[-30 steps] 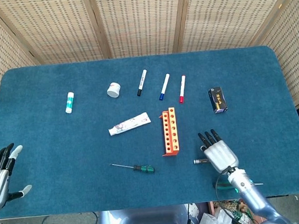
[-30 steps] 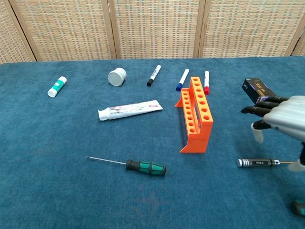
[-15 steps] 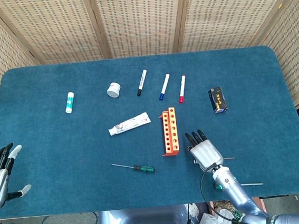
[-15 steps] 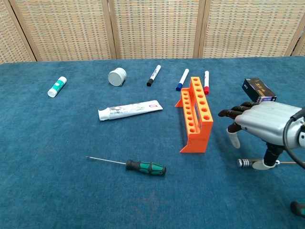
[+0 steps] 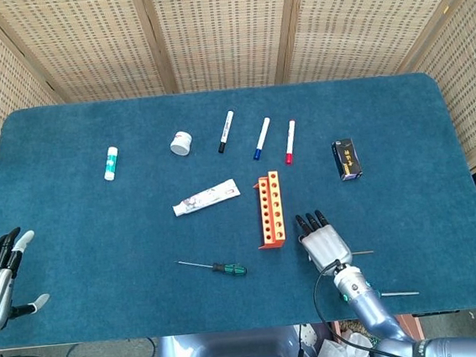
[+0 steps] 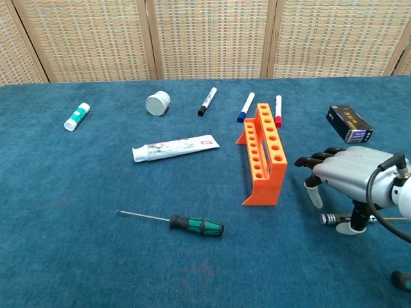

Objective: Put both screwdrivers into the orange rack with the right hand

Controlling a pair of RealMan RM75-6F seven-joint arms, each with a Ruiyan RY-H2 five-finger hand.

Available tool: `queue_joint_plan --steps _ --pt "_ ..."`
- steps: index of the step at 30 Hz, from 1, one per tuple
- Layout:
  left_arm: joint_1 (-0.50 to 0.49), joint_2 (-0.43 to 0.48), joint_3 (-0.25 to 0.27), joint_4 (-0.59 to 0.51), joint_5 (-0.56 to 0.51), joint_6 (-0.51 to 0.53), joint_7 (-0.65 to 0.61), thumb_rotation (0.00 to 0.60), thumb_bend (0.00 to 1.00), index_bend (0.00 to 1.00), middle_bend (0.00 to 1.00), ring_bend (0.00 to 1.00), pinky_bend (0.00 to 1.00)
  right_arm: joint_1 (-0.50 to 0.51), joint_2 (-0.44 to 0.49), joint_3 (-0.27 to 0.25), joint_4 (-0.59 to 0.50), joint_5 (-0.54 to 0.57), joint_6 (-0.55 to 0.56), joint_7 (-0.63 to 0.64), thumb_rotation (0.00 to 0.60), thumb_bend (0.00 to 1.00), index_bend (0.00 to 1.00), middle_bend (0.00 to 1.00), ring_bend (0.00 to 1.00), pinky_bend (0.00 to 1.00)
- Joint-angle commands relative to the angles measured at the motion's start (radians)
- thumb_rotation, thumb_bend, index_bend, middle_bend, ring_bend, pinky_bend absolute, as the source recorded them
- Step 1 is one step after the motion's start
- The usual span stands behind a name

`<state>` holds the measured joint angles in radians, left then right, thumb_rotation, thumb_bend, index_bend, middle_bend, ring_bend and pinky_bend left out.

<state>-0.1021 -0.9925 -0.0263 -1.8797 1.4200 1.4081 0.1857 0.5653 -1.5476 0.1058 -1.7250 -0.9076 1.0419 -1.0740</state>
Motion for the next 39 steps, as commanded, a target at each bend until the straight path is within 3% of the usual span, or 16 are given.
queue_joint_plan --steps 1,31,39 --pt "-0.001 0.000 0.001 0.000 0.000 -0.002 0.000 0.600 0.00 0.00 0.00 0.00 0.00 0.015 0.000 -0.008 -0.014 0.030 0.009 -0.013 0.600 0.22 0.44 0.00 0.00 0.00" --pt "-0.003 -0.001 0.002 0.001 -0.004 0.000 0.001 0.600 0.00 0.00 0.00 0.00 0.00 0.091 -0.006 -0.087 -0.002 0.130 0.076 -0.024 0.600 0.31 0.48 0.00 0.00 0.01" --pt "-0.003 -0.003 0.002 0.001 -0.007 0.000 0.004 0.600 0.00 0.00 0.00 0.00 0.00 0.097 -0.012 -0.096 0.011 0.103 0.086 0.026 0.600 0.42 0.56 0.00 0.00 0.04"
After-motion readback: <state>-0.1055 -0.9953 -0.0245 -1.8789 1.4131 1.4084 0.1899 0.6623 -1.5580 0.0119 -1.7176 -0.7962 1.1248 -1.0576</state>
